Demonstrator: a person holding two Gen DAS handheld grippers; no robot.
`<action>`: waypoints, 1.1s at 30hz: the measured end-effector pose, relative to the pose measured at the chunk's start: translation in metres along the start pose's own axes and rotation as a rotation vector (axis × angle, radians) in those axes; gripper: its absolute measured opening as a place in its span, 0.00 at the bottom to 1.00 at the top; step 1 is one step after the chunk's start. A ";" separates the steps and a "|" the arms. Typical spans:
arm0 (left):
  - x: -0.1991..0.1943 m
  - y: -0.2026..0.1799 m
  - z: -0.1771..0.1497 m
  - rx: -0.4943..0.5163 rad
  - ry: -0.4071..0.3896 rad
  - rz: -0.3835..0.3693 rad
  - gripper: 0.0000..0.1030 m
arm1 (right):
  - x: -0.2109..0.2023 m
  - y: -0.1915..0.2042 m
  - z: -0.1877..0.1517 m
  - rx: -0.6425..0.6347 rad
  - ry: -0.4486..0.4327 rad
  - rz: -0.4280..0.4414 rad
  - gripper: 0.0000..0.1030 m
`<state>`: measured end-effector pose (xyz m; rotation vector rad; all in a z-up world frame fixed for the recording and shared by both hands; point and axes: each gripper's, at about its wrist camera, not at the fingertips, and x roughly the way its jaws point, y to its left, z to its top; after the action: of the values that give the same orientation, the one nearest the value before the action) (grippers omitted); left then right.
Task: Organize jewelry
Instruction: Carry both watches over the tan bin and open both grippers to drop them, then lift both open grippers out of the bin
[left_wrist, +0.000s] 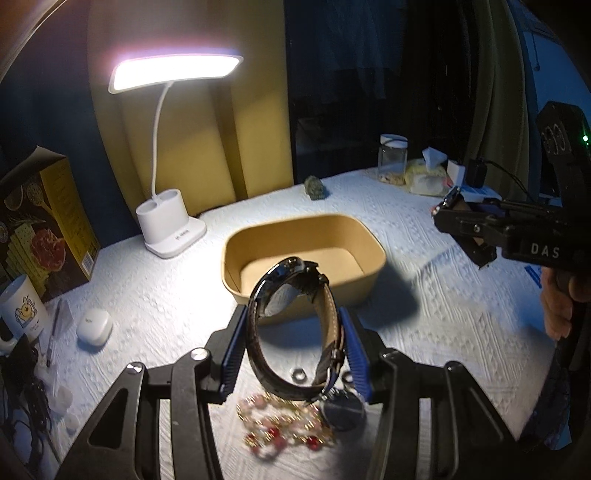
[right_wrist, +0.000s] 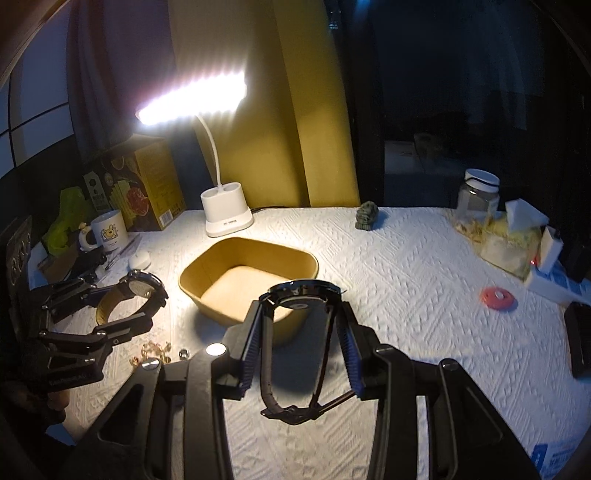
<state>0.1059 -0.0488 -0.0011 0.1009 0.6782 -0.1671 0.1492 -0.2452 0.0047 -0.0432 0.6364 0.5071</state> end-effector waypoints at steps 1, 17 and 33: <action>0.001 0.002 0.002 -0.002 -0.003 0.000 0.48 | 0.004 0.001 0.003 -0.002 0.003 0.004 0.36; 0.054 0.033 0.035 -0.052 0.026 -0.003 0.55 | 0.082 0.016 0.029 -0.017 0.096 0.066 0.40; 0.036 0.054 0.023 -0.118 -0.001 0.022 0.60 | 0.072 0.027 0.021 -0.017 0.088 0.042 0.54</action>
<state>0.1575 -0.0033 -0.0035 -0.0047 0.6839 -0.1061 0.1979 -0.1860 -0.0164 -0.0691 0.7204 0.5536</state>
